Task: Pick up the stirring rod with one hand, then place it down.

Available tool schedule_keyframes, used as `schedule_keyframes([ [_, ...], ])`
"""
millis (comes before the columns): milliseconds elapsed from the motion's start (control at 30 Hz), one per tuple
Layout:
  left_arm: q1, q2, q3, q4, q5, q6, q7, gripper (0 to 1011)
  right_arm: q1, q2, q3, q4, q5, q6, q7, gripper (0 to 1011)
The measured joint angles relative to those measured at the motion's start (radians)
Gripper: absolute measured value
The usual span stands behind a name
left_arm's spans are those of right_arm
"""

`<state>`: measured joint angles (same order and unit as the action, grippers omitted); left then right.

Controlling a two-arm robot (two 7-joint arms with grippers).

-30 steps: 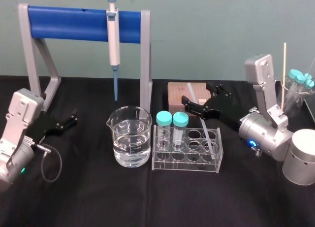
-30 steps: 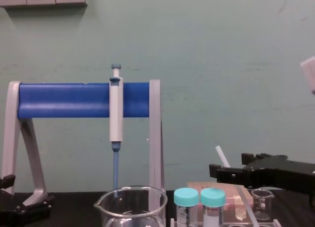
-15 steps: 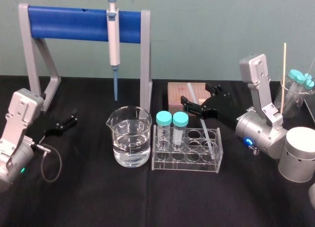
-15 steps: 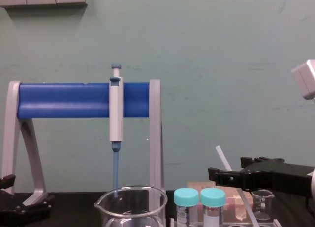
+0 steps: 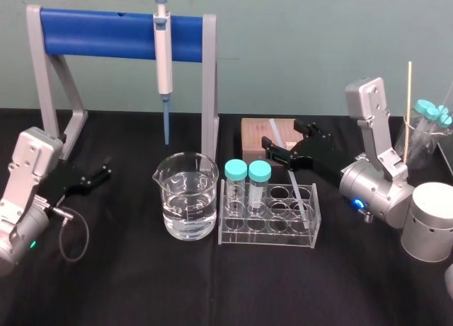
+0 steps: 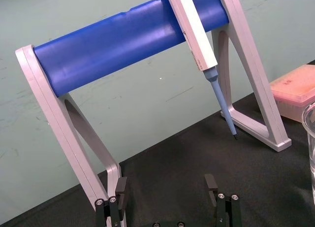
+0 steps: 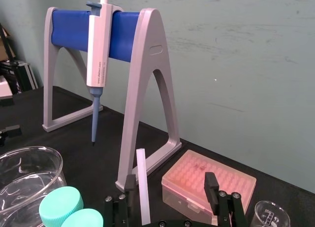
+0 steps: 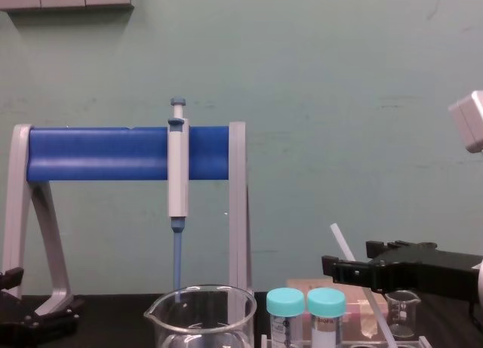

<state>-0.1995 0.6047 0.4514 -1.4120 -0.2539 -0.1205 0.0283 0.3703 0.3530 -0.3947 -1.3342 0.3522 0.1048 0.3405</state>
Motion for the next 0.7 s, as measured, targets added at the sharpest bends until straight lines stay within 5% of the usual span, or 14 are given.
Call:
schedule_keyframes([
  [700,0.0,0.0,0.0,0.0,0.0,0.0,0.0,1000,-0.001,0.001,0.0,-0.002,0.002,-0.002,0.0,283],
])
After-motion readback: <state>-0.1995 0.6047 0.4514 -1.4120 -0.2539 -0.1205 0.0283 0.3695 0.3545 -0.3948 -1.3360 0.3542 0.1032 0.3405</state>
